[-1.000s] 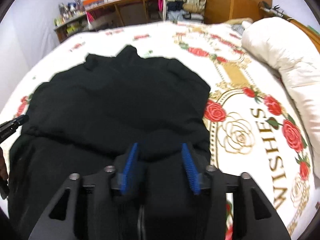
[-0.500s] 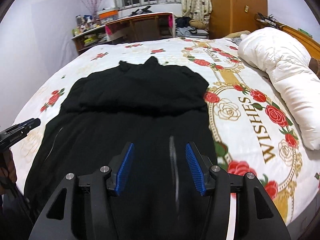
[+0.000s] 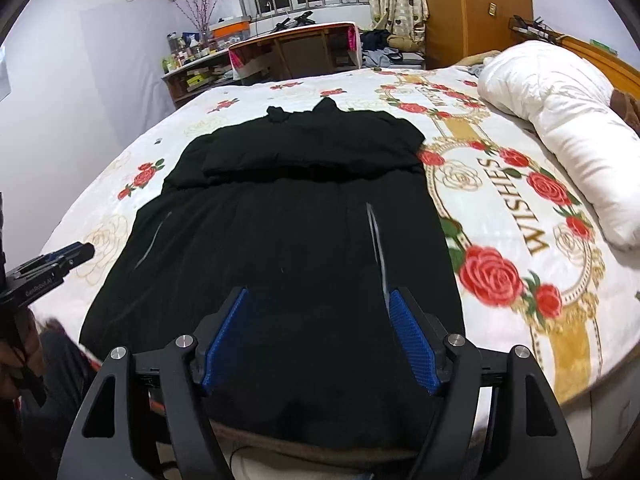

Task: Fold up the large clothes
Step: 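Open both tools and move them to the coat hem, then grasp the hem with both tools and lift it toward the collar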

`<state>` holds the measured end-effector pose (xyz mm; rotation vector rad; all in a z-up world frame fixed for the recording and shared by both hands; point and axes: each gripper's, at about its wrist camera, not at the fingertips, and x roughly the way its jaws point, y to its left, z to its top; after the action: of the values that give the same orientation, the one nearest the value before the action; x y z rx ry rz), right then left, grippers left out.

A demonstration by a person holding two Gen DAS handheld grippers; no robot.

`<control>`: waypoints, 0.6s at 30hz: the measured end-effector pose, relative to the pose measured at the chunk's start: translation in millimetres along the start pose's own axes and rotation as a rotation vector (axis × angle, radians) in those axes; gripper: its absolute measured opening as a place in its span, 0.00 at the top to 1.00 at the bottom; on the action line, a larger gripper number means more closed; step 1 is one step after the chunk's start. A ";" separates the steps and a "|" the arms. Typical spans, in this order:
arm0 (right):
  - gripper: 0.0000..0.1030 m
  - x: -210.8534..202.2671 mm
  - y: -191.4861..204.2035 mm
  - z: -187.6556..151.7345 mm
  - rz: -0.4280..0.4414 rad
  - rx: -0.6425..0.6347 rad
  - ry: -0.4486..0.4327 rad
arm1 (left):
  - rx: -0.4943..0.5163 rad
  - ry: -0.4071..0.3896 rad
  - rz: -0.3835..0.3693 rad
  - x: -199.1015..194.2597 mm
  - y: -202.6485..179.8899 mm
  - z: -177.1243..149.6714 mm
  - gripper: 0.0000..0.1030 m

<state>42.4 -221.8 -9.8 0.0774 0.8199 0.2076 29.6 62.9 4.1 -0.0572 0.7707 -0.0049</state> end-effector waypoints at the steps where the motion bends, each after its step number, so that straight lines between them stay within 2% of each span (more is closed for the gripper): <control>1: 0.30 -1.9 -2.2 -4.2 -0.005 0.007 0.004 | -0.007 0.004 0.003 -1.9 2.5 -4.1 0.61; 6: 0.30 -7.4 -20.5 -25.3 -0.030 0.055 0.031 | -0.029 0.042 0.022 -4.9 17.2 -23.5 0.59; 12: 0.30 -4.2 -39.2 -34.2 -0.050 0.108 0.058 | -0.056 0.068 0.046 -2.8 35.4 -35.6 0.46; 18: 0.30 17.3 -61.0 -39.8 -0.074 0.154 0.128 | -0.081 0.118 0.076 17.6 55.7 -43.5 0.43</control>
<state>34.1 -278.2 -58.4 0.1795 0.9636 0.0797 11.0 115.9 -42.3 -0.1051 0.8902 0.0958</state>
